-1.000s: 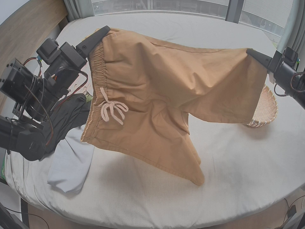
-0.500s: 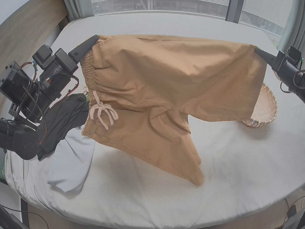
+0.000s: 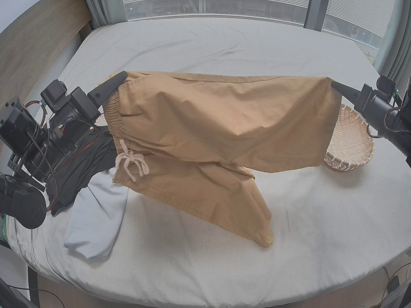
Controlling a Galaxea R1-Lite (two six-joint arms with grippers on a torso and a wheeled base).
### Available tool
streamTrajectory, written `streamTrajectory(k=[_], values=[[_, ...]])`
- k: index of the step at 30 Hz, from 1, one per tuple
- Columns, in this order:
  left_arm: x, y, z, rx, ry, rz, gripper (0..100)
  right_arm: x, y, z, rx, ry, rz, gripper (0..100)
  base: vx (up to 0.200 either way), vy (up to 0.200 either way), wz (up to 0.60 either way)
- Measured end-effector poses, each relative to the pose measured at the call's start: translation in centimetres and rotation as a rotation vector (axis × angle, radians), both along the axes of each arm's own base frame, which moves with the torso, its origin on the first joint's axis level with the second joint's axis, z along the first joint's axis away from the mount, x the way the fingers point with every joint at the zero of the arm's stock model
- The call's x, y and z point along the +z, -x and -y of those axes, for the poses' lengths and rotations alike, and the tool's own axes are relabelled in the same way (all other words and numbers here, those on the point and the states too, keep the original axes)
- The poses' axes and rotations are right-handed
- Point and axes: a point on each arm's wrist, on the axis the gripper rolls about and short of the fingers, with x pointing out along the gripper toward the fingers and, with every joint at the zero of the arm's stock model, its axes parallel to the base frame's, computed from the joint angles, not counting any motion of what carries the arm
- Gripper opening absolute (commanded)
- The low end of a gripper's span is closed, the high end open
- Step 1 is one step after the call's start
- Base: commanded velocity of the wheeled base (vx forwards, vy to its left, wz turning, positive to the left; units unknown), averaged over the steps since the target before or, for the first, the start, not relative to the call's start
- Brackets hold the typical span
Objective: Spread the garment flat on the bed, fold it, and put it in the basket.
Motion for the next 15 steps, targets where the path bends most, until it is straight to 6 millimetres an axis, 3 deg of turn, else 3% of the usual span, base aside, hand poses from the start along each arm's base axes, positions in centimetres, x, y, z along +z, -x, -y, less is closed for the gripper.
streamTrajectory(k=[7,15], values=[[-0.7,-1.0,0.1,0.008,-0.001,-0.012,0,-1.7,-1.4,-0.4,-0.001,-0.002,0.005,0,0.000,0.000,0.00],[-1.1,-3.9,0.6,0.042,0.024,0.021,0,-2.7,-3.1,-0.6,-0.026,-0.009,0.015,0,0.000,0.000,0.00]])
